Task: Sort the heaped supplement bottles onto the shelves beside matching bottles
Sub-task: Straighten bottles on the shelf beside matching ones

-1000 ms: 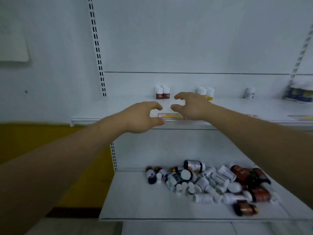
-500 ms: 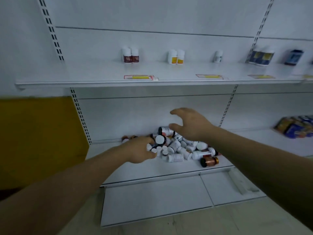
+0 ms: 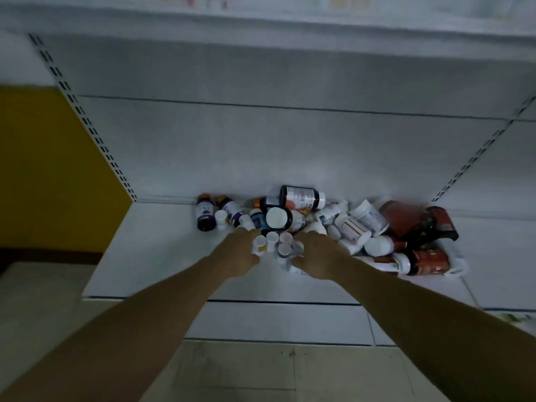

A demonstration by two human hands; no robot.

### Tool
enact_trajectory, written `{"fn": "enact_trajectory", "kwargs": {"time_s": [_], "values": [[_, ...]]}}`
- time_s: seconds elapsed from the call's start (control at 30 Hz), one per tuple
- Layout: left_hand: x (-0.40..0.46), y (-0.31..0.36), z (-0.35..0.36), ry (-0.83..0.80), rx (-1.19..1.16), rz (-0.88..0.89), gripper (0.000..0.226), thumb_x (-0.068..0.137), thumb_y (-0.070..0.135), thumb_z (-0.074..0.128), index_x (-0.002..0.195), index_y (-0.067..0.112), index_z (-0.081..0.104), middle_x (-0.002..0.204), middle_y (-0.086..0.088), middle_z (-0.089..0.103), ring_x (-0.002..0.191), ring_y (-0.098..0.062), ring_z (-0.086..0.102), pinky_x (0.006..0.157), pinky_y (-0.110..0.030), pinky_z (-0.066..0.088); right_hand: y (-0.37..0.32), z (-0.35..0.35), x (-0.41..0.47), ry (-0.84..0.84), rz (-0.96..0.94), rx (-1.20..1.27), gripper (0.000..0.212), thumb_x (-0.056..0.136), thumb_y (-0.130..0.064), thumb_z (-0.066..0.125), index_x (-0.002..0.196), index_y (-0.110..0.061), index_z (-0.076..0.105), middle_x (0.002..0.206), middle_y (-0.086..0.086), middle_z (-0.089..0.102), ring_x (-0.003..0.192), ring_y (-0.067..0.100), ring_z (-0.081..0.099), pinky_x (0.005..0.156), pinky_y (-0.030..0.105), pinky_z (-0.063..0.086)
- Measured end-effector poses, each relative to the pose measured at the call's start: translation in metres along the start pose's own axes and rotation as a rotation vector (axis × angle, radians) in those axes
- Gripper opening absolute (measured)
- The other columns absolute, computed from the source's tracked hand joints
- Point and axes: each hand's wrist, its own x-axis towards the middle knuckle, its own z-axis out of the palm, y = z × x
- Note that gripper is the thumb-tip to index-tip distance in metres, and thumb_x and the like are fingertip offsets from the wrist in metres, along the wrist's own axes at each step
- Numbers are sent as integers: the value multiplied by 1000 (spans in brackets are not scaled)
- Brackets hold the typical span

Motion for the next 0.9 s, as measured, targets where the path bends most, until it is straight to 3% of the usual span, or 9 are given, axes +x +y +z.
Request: {"fn": "enact_trajectory", "kwargs": {"time_s": [0.17, 0.33, 0.47, 0.57, 0.67, 0.73, 0.8, 0.83, 0.9], "values": [[41, -19, 40, 86, 122, -12, 66, 89, 31, 59, 146, 19, 29, 139, -18, 35, 121, -37, 42, 99, -44, 40, 10, 40, 41, 49, -41, -83, 48, 91, -36, 54, 132, -15, 44, 129, 12, 52, 116, 33, 50, 92, 36, 44], [51, -30, 57, 273, -2, 37, 43, 84, 26, 66, 122, 13, 50, 117, -17, 51, 102, -36, 53, 83, -39, 44, 5, 55, 57, 116, -69, -181, 43, 93, -36, 51, 128, -12, 45, 127, 10, 52, 117, 30, 48, 94, 39, 42], [41, -32, 56, 344, -282, -74, 24, 83, 18, 66, 96, 12, 46, 91, -8, 54, 85, -28, 54, 69, -32, 40, 1, 54, 56, 139, -121, -109, 46, 90, -28, 55, 132, -13, 45, 127, 12, 51, 115, 31, 49, 95, 39, 44], [19, -29, 36, 357, -712, -217, 23, 86, 10, 62, 100, 15, 45, 85, -4, 51, 80, -23, 53, 70, -31, 41, -7, 42, 45, 265, -107, 174, 38, 90, -20, 56, 127, -12, 56, 117, 16, 54, 104, 31, 53, 92, 37, 46], [-15, -21, 5, 315, -1298, -338, 21, 87, -1, 59, 104, 10, 55, 98, -11, 55, 80, -18, 57, 77, -28, 51, -31, 17, 20, 232, 132, 741, 14, 90, -15, 57, 100, -15, 67, 92, 5, 62, 84, 19, 57, 80, 31, 47], [-43, -16, -15, 278, -1592, -361, 14, 88, -7, 55, 95, 5, 56, 104, -17, 57, 83, -22, 60, 78, -29, 54, -50, 1, -3, 194, 226, 1105, 8, 87, -9, 58, 80, -9, 62, 80, 7, 60, 73, 19, 55, 74, 30, 48], [-72, -13, -34, 256, -1765, -335, 15, 88, -11, 50, 93, 3, 53, 102, -19, 59, 86, -27, 61, 78, -33, 55, -70, -12, -26, 136, 197, 1351, 20, 88, -4, 55, 69, -6, 52, 78, 10, 56, 73, 20, 54, 70, 24, 50], [-88, -10, -43, 243, -1803, -307, 16, 88, -11, 49, 93, 4, 53, 99, -19, 61, 85, -28, 62, 79, -35, 56, -80, -17, -37, 105, 174, 1464, 19, 89, -1, 54, 71, -6, 52, 77, 9, 57, 74, 21, 57, 69, 23, 52], [-120, -3, -62, 202, -1790, -231, 16, 89, -6, 48, 90, 9, 55, 93, -15, 63, 83, -27, 62, 79, -35, 55, -101, -26, -60, 66, 164, 1693, 13, 88, 4, 51, 93, -6, 57, 84, 10, 62, 76, 24, 64, 73, 29, 56]]}}
